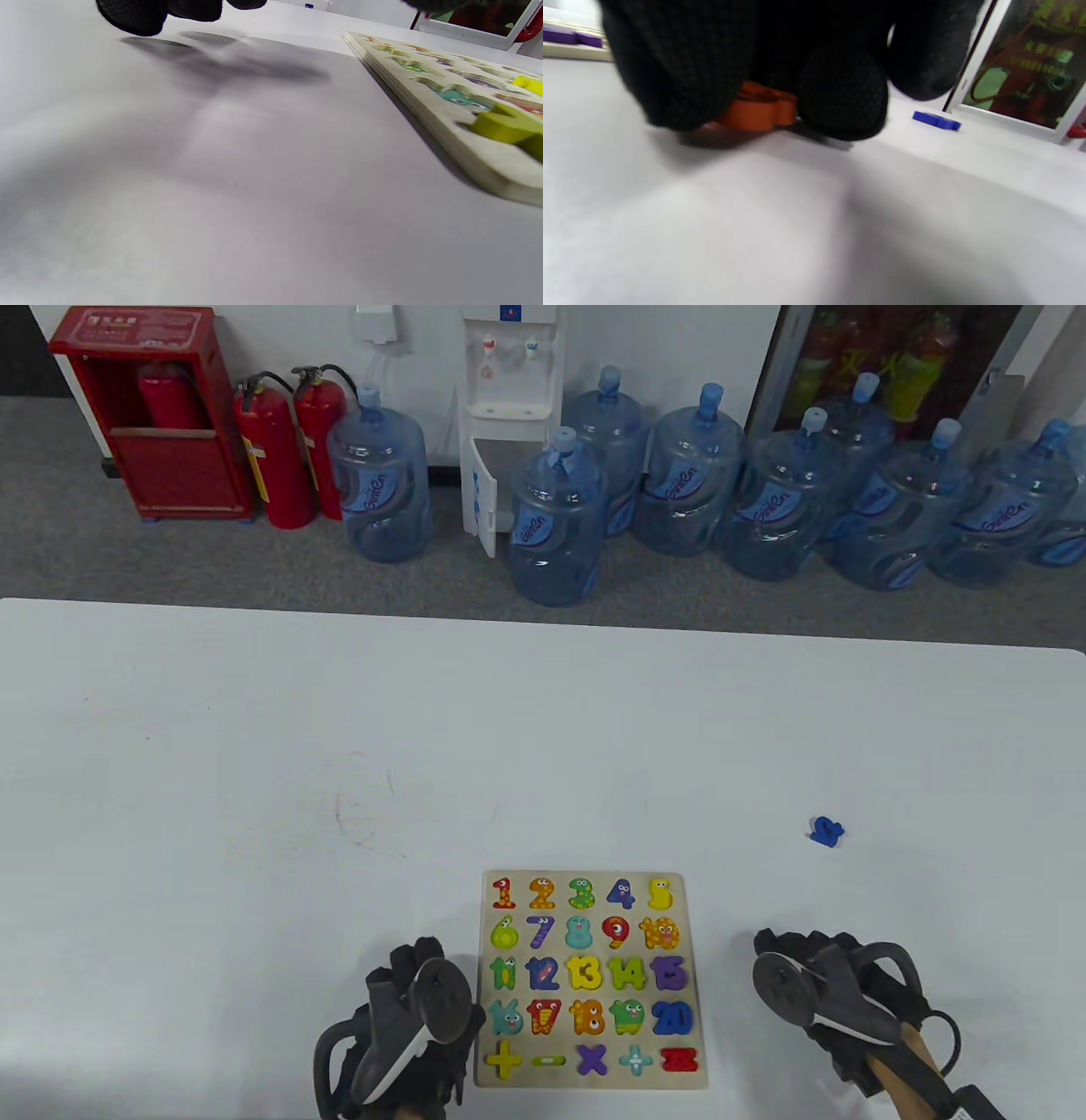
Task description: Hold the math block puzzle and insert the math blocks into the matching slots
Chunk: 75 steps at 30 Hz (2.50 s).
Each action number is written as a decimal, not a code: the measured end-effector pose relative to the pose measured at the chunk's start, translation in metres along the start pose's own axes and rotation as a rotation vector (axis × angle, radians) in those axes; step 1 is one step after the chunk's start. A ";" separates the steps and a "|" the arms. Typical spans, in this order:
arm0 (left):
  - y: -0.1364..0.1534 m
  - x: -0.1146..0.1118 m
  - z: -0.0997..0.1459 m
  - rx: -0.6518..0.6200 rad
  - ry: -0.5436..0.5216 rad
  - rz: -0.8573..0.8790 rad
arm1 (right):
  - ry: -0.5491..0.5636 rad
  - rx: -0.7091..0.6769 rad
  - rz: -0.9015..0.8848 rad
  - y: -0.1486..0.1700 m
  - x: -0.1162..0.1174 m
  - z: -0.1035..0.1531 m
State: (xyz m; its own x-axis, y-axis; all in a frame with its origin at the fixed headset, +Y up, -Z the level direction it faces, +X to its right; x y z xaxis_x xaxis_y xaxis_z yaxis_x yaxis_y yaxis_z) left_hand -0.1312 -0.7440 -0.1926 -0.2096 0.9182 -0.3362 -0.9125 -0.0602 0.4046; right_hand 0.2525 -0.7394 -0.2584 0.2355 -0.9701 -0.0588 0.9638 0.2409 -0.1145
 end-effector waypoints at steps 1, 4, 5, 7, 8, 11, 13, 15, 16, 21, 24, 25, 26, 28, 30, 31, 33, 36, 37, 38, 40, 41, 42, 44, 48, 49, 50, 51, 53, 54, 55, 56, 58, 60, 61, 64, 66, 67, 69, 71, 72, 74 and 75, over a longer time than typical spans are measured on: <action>0.000 0.000 0.000 0.001 0.001 0.000 | 0.006 -0.008 0.010 -0.003 -0.001 0.000; 0.001 0.000 0.000 0.004 -0.001 0.003 | -0.001 -0.027 0.036 -0.009 0.000 -0.001; 0.001 0.000 0.000 0.005 0.000 0.003 | 0.000 -0.032 0.046 -0.011 0.000 -0.001; 0.001 0.000 0.000 0.005 0.000 0.003 | 0.010 -0.038 0.060 -0.014 -0.001 0.000; 0.001 0.000 0.000 0.004 -0.002 0.004 | 0.010 -0.040 0.060 -0.014 -0.001 0.000; 0.001 0.000 0.000 0.004 0.000 0.003 | 0.014 -0.045 0.063 -0.016 -0.001 0.001; 0.001 0.000 0.000 0.006 0.001 0.004 | 0.015 -0.049 0.056 -0.016 -0.002 0.001; 0.001 0.000 0.000 0.006 0.004 0.002 | 0.021 -0.055 0.047 -0.018 -0.004 0.001; 0.001 0.000 0.000 0.005 0.002 0.003 | 0.033 -0.061 0.044 -0.019 -0.007 0.003; 0.001 0.000 0.000 0.005 0.004 -0.001 | 0.107 -0.103 0.021 -0.029 -0.023 0.011; 0.001 0.000 0.000 0.005 0.008 0.003 | 0.147 -0.132 0.030 -0.037 -0.031 0.016; 0.001 -0.001 0.000 0.006 0.009 0.003 | 0.167 -0.141 0.031 -0.040 -0.035 0.018; 0.001 0.000 0.000 0.007 0.008 0.002 | 0.183 -0.148 0.029 -0.042 -0.038 0.020; 0.001 0.000 0.000 0.005 0.007 0.004 | 0.200 -0.161 0.017 -0.044 -0.043 0.023; 0.001 0.000 0.000 0.000 0.007 0.004 | 0.219 -0.170 0.008 -0.046 -0.049 0.026; 0.000 0.000 0.000 -0.002 0.007 0.004 | 0.227 -0.173 0.009 -0.047 -0.050 0.028; 0.000 -0.001 0.000 -0.005 0.008 0.002 | 0.243 -0.182 0.016 -0.050 -0.053 0.030; 0.000 -0.001 0.000 -0.009 0.008 0.002 | 0.265 -0.196 0.040 -0.056 -0.055 0.035; 0.000 -0.001 0.000 -0.010 0.008 0.003 | 0.276 -0.201 0.060 -0.059 -0.056 0.036; 0.000 -0.001 0.000 -0.010 0.008 0.003 | 0.284 -0.204 0.072 -0.060 -0.057 0.037; -0.001 -0.001 0.000 -0.011 0.009 0.002 | 0.295 -0.208 0.094 -0.065 -0.059 0.038; -0.001 -0.001 0.000 -0.011 0.011 0.002 | 0.291 -0.210 0.097 -0.068 -0.061 0.037; -0.001 -0.001 0.000 -0.012 0.013 0.002 | 0.288 -0.211 0.097 -0.071 -0.063 0.036; -0.001 -0.001 0.000 -0.012 0.013 0.002 | 0.282 -0.208 0.100 -0.076 -0.065 0.032; -0.001 -0.001 0.000 -0.012 0.014 0.002 | 0.263 -0.202 0.107 -0.087 -0.068 0.018; -0.001 -0.001 0.000 -0.012 0.014 0.002 | 0.257 -0.200 0.106 -0.089 -0.068 0.016; -0.001 -0.001 0.000 -0.012 0.013 0.002 | 0.251 -0.200 0.105 -0.093 -0.069 0.012; -0.001 -0.001 0.000 -0.011 0.014 0.001 | 0.246 -0.199 0.102 -0.097 -0.069 0.008; -0.001 -0.001 0.000 -0.011 0.013 0.000 | 0.241 -0.204 0.103 -0.103 -0.069 0.004; -0.001 -0.001 0.000 -0.010 0.012 0.000 | 0.246 -0.208 0.104 -0.106 -0.070 0.003; -0.001 -0.001 0.000 -0.010 0.012 0.000 | 0.251 -0.211 0.104 -0.108 -0.070 0.003; -0.001 -0.001 0.000 -0.009 0.013 -0.001 | 0.251 -0.217 0.105 -0.112 -0.071 0.002; -0.001 -0.001 0.000 -0.007 0.012 0.000 | 0.251 -0.224 0.109 -0.117 -0.071 0.001; -0.001 -0.001 0.000 -0.005 0.012 -0.001 | 0.248 -0.229 0.115 -0.123 -0.072 -0.003; -0.001 -0.001 0.000 -0.004 0.013 -0.001 | 0.247 -0.231 0.112 -0.124 -0.073 -0.003; 0.000 -0.001 0.000 -0.001 0.012 0.001 | 0.223 -0.254 0.071 -0.133 -0.074 -0.006; 0.000 -0.001 0.000 0.003 0.013 0.001 | 0.205 -0.287 0.044 -0.142 -0.074 -0.004; 0.001 -0.001 0.000 0.005 0.013 0.002 | 0.195 -0.304 0.035 -0.147 -0.074 -0.002; 0.001 -0.001 0.001 0.007 0.013 0.002 | 0.169 -0.337 0.017 -0.156 -0.072 0.002; 0.001 -0.001 0.000 0.008 0.013 0.003 | 0.149 -0.373 0.000 -0.165 -0.070 0.007; 0.001 -0.001 0.000 0.009 0.013 0.002 | 0.138 -0.390 -0.004 -0.170 -0.068 0.010; 0.001 -0.001 0.000 0.009 0.014 0.002 | 0.121 -0.414 -0.006 -0.177 -0.066 0.014; 0.001 -0.001 0.000 0.009 0.013 0.002 | 0.112 -0.421 0.000 -0.181 -0.064 0.015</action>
State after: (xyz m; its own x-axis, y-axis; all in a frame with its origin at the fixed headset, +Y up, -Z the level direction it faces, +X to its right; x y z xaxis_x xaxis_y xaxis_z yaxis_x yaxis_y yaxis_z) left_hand -0.1322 -0.7446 -0.1914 -0.2159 0.9130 -0.3463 -0.9091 -0.0586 0.4125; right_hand 0.0651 -0.7208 -0.2191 0.1985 -0.9664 -0.1634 0.8231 0.2549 -0.5075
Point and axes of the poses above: the tracker on the back of each hand, its own y axis roughly to the little-finger side, its own z axis roughly from the fingertips to the wrist, x = y × z, the point moved 1 cm from there along -z, roughly from the wrist to the fingertips, and after that the axes turned 14 degrees about x, right-handed, at the moved point
